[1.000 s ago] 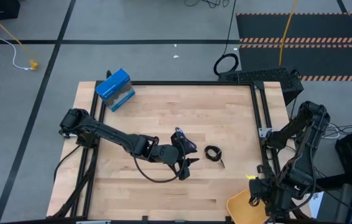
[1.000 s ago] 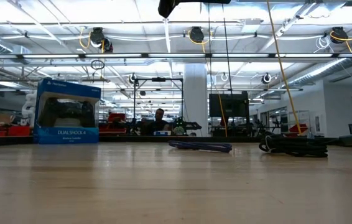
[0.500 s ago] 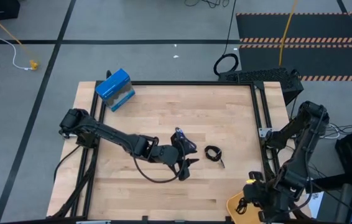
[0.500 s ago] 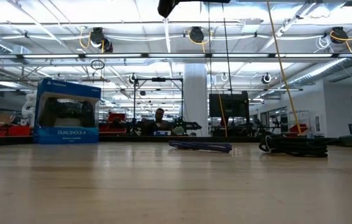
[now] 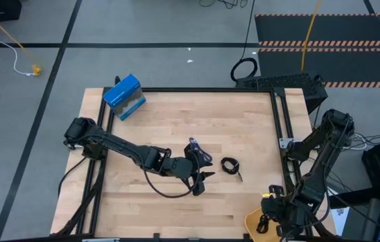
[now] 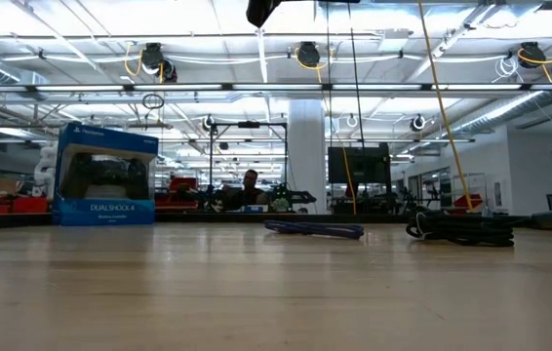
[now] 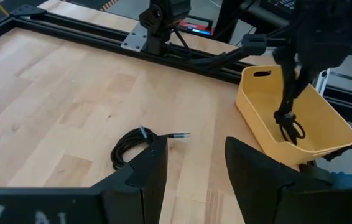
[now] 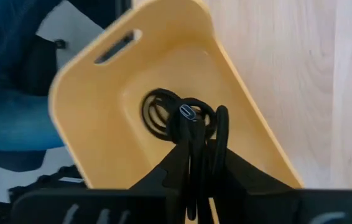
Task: Pick and place USB-C Cables
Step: Put the left black charger cable into the yellow bin
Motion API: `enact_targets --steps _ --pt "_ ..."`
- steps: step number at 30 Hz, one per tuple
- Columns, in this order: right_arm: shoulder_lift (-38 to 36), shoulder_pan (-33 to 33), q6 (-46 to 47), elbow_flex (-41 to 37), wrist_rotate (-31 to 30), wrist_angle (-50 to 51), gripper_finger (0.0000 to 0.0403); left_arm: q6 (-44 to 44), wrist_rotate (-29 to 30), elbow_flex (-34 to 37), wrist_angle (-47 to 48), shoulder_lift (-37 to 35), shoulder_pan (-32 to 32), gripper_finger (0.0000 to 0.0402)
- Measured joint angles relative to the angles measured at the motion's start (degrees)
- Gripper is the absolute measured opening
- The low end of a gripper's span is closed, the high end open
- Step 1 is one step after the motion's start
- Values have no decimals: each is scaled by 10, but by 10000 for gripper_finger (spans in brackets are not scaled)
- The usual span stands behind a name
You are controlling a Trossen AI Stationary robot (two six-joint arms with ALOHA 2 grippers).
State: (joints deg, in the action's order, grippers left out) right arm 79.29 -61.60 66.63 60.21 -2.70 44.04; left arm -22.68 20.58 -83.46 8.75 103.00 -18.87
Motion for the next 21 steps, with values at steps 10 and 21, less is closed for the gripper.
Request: enact_targets --steps 10,21 --pt "0 0 1 -14 19 1 108 -1 0 0 0 -1 0 161" --pt "0 0 9 -14 51 19 162 -1 0 0 0 -1 0 161"
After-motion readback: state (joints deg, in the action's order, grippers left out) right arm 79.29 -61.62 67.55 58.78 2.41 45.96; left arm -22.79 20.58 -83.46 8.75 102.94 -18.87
